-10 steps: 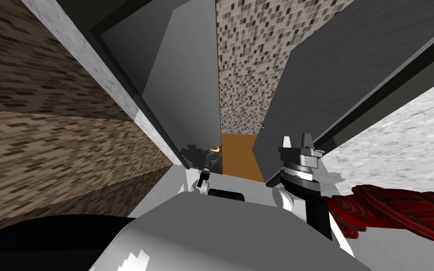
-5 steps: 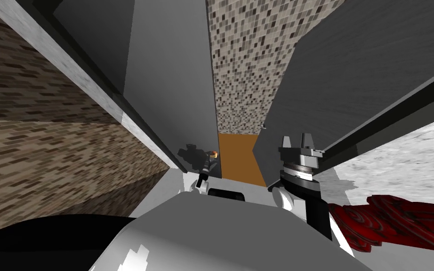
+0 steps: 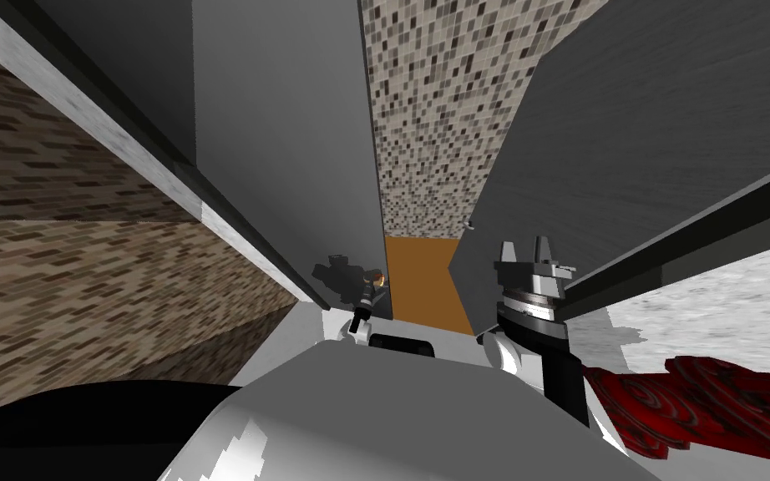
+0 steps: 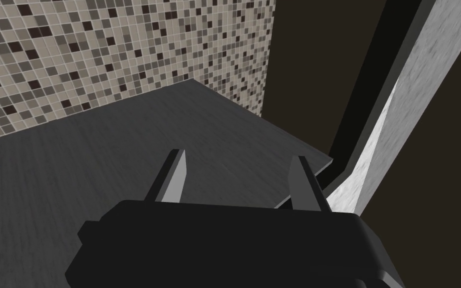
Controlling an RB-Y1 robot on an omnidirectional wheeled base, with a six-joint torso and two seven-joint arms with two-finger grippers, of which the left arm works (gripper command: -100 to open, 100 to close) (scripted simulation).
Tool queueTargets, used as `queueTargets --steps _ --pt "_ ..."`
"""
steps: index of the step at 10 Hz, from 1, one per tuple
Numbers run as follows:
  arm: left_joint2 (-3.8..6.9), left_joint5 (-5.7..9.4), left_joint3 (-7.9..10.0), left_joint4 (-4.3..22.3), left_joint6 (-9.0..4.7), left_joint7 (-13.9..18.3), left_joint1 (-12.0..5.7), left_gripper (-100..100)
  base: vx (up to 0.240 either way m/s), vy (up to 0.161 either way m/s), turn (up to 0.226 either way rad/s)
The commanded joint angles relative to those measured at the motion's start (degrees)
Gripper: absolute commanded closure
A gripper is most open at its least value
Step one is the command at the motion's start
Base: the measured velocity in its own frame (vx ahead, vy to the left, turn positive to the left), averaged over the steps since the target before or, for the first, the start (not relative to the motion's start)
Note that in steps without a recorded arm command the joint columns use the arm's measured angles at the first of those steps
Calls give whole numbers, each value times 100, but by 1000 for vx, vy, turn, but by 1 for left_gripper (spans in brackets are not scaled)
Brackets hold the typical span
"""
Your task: Push the door open
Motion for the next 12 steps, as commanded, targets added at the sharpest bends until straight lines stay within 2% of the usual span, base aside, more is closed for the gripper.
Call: queueTargets --steps 1,4,5,9,10,12 --pt "-3 -3 -6 10 2 -2 19 100 -14 1 -13" --pt "-3 -3 -6 10 2 -2 19 100 0 0 0" --pt "93 41 80 5 15 -23 -12 100 103 -32 18" --pt "248 142 275 20 24 -77 -22 100 183 -83 46" --pt "248 142 275 20 24 -77 -22 100 136 -60 36" --pt "324 217 419 30 31 -116 -29 100 159 -44 36"
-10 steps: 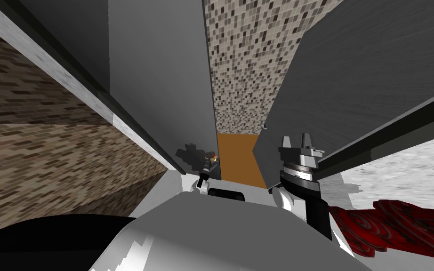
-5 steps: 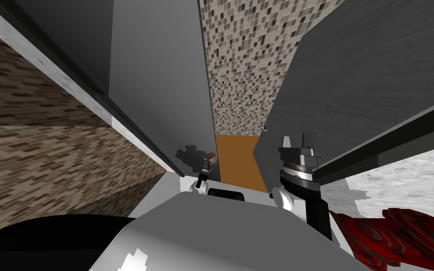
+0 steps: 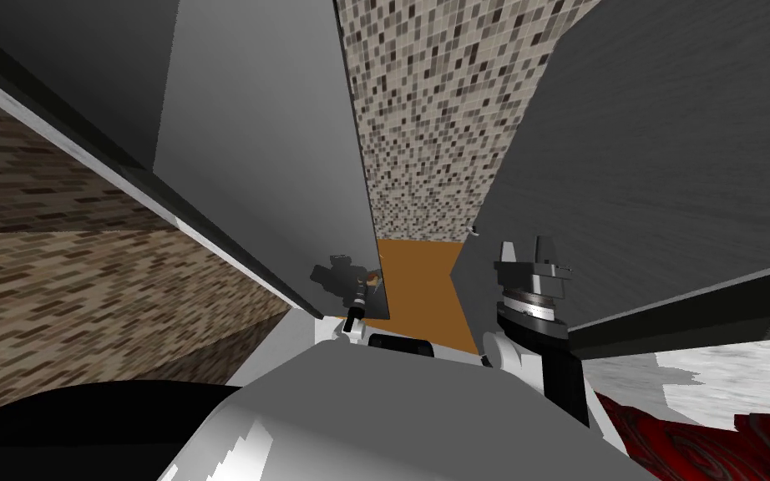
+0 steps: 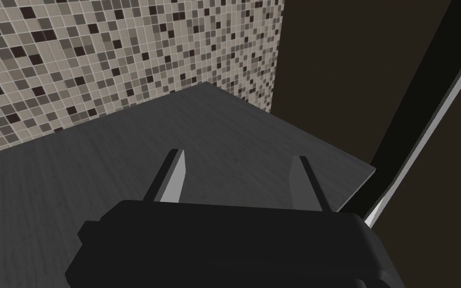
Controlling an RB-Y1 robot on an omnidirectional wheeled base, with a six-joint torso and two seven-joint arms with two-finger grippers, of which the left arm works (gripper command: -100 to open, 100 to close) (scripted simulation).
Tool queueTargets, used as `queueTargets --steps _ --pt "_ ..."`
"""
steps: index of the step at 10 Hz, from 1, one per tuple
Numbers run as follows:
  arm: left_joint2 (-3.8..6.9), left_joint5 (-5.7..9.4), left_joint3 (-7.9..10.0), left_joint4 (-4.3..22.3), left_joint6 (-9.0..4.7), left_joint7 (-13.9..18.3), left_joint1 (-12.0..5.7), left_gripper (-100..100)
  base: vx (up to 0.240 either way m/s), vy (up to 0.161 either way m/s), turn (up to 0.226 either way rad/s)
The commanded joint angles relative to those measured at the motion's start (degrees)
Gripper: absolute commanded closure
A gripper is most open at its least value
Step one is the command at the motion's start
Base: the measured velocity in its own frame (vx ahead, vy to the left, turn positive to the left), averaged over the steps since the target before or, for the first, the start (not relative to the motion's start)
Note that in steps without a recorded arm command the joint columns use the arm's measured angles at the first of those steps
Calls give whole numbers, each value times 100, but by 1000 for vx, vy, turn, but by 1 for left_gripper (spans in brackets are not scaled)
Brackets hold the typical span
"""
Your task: Push the door open
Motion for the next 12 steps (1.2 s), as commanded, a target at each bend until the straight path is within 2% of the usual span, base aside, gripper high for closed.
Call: queueTargets --steps 1,6,12 --pt "109 79 170 9 -22 -52 -45 100 202 -41 81" --pt "179 252 502 33 -6 -143 -62 100 198 -82 64" --pt "151 422 828 57 9 -233 -79 100 162 -86 63"
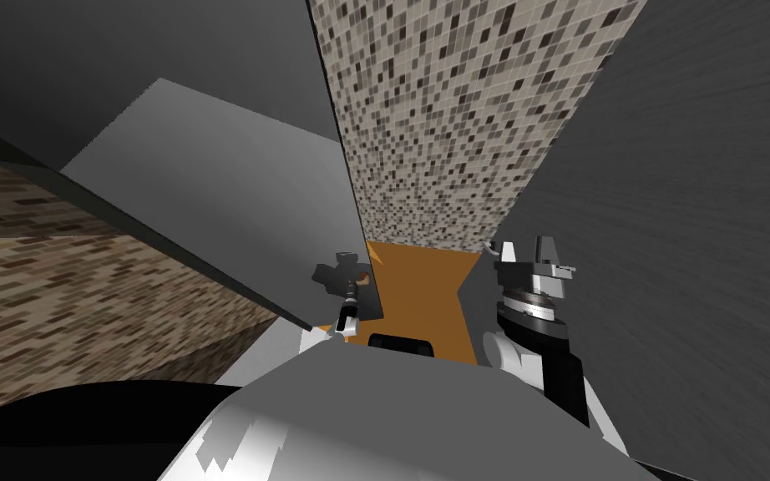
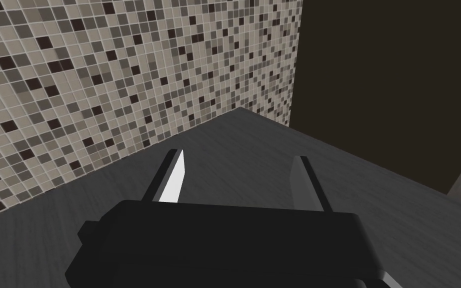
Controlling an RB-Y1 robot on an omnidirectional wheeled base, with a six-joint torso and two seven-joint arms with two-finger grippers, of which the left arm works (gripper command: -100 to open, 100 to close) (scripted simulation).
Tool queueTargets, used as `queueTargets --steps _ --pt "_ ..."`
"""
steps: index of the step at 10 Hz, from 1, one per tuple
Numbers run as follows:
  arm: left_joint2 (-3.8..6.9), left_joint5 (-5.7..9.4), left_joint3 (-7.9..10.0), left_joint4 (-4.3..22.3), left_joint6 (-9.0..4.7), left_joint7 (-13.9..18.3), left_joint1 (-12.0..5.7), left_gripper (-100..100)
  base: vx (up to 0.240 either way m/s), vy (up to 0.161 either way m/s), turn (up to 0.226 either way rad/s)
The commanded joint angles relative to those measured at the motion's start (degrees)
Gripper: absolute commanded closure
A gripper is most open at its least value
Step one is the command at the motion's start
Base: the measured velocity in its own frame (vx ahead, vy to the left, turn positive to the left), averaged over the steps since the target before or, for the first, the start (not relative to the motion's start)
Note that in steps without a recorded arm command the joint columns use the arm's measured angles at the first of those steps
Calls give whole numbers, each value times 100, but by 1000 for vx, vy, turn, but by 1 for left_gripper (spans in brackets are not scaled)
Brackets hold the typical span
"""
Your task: Push the door open
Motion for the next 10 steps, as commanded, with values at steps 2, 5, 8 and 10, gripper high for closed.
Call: queueTargets --steps 2,5,8,10 --pt "7 88 184 93 -92 -41 -89 100 179 -57 60" --pt "-69 175 350 105 -84 -86 -97 100 172 -74 67" --pt "-158 240 476 115 -78 -121 -104 100 172 -69 64" --pt "-28 296 586 127 -89 -141 -57 100 85 -5 46"
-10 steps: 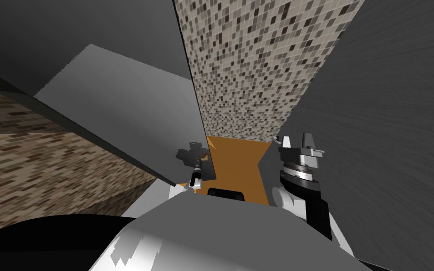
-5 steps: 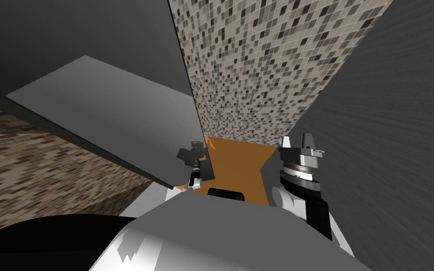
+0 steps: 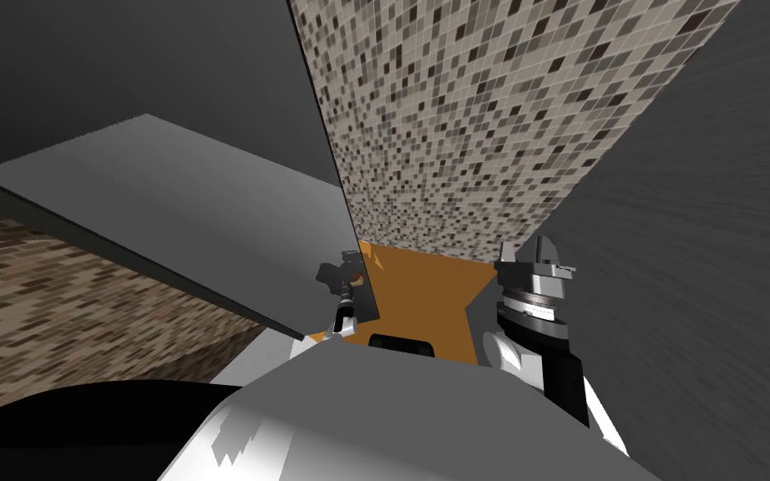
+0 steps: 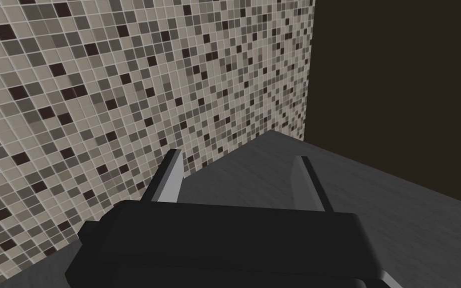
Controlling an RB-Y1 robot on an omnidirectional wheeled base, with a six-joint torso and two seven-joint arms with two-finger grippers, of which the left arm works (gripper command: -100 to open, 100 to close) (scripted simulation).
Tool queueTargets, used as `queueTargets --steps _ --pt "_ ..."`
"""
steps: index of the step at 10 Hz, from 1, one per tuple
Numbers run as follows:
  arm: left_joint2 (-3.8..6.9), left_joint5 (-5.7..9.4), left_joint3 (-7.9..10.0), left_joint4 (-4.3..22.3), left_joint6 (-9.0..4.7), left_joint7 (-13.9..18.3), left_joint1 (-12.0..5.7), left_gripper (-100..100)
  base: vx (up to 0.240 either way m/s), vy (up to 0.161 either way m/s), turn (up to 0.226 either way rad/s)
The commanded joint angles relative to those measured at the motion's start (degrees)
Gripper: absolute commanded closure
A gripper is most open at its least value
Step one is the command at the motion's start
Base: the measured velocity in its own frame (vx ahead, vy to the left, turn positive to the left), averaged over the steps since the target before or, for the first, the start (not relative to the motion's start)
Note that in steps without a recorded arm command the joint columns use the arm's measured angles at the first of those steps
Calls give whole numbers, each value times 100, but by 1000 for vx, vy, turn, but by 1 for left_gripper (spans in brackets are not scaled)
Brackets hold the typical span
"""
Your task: Push the door open
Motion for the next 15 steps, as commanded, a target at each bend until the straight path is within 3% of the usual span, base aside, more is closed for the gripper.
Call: queueTargets --steps 1,9,15 --pt "54 42 72 13 -15 -25 -25 100 160 -22 37" --pt "181 280 470 23 -42 -174 -7 100 182 -10 35" --pt "216 507 847 32 -67 -316 10 100 199 -14 54"
